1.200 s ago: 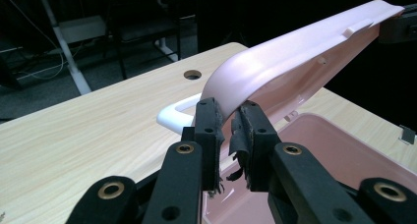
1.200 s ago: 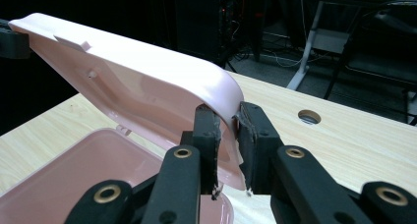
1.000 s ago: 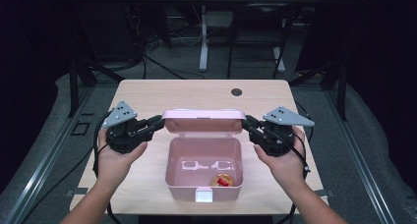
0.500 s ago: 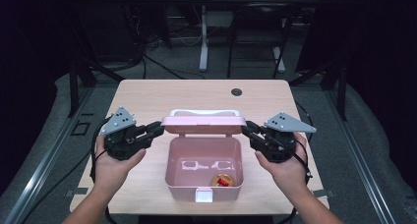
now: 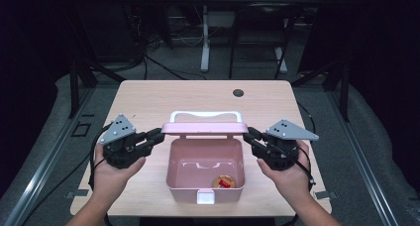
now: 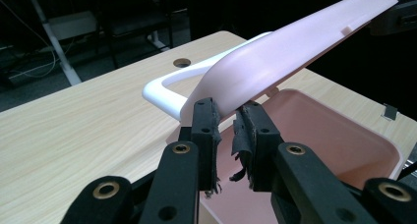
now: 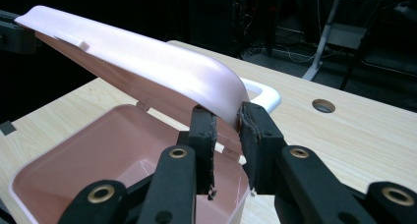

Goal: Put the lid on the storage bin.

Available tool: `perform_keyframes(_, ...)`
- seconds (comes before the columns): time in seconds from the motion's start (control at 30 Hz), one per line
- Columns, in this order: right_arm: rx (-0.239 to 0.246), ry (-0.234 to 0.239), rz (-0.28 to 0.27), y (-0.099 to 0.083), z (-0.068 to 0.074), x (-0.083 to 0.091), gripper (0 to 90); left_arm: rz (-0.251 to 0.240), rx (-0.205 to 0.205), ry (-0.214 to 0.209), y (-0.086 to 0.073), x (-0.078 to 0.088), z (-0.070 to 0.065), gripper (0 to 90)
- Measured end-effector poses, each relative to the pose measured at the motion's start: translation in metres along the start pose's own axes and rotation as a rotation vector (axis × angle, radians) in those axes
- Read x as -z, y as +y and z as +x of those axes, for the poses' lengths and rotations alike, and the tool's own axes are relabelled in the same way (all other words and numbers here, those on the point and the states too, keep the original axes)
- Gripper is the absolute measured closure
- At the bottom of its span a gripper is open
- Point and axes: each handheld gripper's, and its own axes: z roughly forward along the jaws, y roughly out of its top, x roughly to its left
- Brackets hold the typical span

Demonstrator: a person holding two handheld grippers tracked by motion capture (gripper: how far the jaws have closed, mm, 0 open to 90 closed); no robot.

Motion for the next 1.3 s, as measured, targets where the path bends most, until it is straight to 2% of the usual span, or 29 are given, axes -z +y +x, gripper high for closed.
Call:
perform_keyframes(0.07, -0.002, -0.001, 0.002, -0.002, 0.001, 0.001, 75.5, 0.003, -0.012, 0.001, -0.001, 0.0, 0.0, 77.9)
perform_keyframes(0.43, 0.01, -0.012, -0.003, -0.008, 0.007, 0.004, 75.3, -0.012, 0.0, -0.006, -0.008, 0.003, -0.003, 77.5)
perform_keyframes(0.97, -0.005, 0.019, -0.001, -0.023, 0.009, 0.011, 73.9, -0.008, 0.009, -0.014, -0.023, 0.008, -0.012, 76.0)
perform_keyframes(1.17, -0.022, 0.028, 0.004, -0.027, 0.008, 0.013, 74.1, -0.011, 0.019, -0.024, -0.028, 0.01, -0.015, 76.2)
perform_keyframes(1.3, -0.052, 0.046, 0.011, -0.031, 0.005, 0.013, 74.3, -0.013, 0.026, -0.028, -0.031, 0.011, -0.017, 76.2)
